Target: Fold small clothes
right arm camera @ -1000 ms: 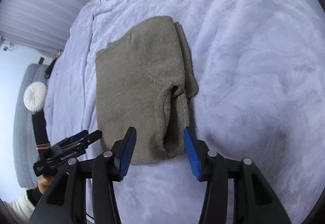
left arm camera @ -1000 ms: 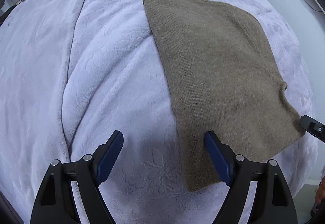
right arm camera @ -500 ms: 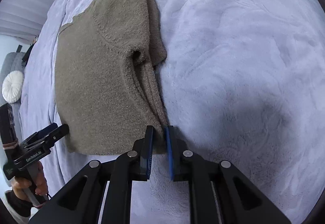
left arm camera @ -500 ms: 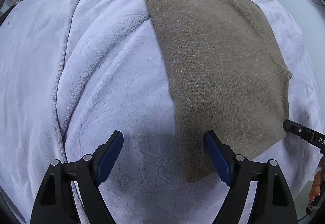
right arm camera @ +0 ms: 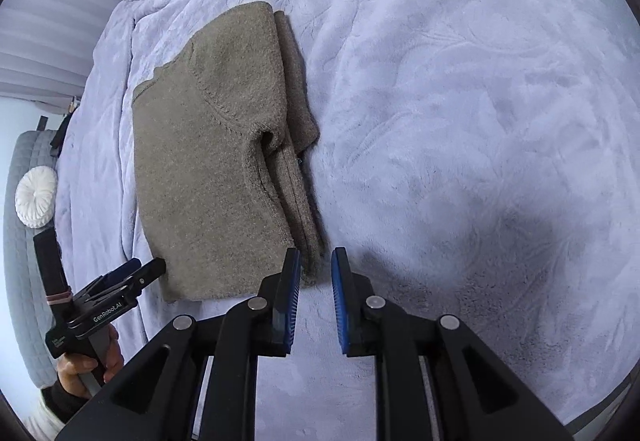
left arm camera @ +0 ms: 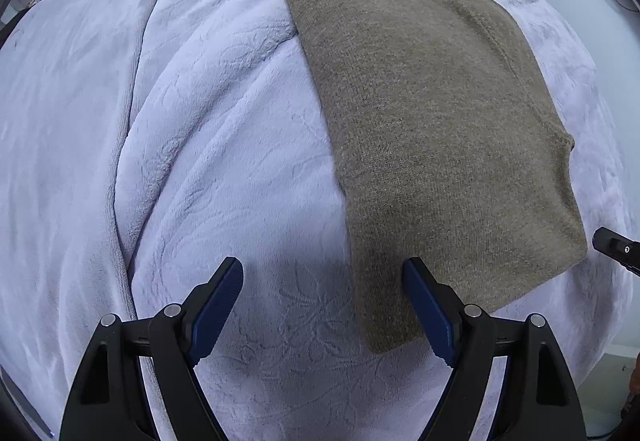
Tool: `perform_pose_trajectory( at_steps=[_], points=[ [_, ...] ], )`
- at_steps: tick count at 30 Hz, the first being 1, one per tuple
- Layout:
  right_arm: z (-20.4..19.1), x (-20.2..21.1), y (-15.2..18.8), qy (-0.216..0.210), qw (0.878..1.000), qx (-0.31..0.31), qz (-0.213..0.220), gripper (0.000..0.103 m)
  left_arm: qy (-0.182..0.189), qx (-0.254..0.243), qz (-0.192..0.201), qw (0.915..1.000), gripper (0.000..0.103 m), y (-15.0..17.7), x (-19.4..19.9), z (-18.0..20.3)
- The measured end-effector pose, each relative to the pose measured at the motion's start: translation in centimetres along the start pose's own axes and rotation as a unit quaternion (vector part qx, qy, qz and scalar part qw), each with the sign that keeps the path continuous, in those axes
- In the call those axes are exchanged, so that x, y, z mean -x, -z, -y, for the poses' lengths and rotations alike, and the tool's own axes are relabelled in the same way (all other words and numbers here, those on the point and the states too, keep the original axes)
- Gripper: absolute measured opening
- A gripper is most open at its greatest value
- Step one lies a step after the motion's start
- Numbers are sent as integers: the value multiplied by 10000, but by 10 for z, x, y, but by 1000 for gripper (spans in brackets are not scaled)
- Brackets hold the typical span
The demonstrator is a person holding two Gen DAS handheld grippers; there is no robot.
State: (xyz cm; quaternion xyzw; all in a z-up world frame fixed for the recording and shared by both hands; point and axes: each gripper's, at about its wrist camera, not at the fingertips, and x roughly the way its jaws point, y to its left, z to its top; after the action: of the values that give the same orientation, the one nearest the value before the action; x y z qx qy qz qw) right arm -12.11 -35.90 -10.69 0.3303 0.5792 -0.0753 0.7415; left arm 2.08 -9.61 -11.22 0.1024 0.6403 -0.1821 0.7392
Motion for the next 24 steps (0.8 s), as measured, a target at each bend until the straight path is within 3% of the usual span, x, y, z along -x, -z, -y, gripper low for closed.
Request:
perform_pose_trajectory(
  at_steps=[6, 8, 10, 19, 20, 21, 24],
  points=[
    [-11, -4, -4, -92, 9999, 46, -16, 19, -35, -46, 17, 10000, 83, -3, 3, 4],
    [-14, -6, -6, -127, 9999, 34, -13, 25, -38, -58, 32, 10000, 83, -5, 7, 2],
    [-14, -7, -7, -149, 9999, 6, -16, 42, -37, -64, 62, 10000, 83, -7, 9, 1],
    [-16, -14, -13, -192, 9998, -3, -102, 54, -3, 111, 43, 9999, 83, -21, 11, -8],
    [-17, -15, -13, -195, 9997, -6, -111, 55, -4, 115, 54, 9999, 86, -21, 11, -8],
    [-17, -15, -13, -197, 9997, -1, -124, 56, -16, 120, 60, 9999, 102, -22, 11, -8],
    [-17, -17, -15, -189, 9997, 19, -150, 61, -94, 120, 165, 9997, 103, -20, 14, -8]
  ],
)
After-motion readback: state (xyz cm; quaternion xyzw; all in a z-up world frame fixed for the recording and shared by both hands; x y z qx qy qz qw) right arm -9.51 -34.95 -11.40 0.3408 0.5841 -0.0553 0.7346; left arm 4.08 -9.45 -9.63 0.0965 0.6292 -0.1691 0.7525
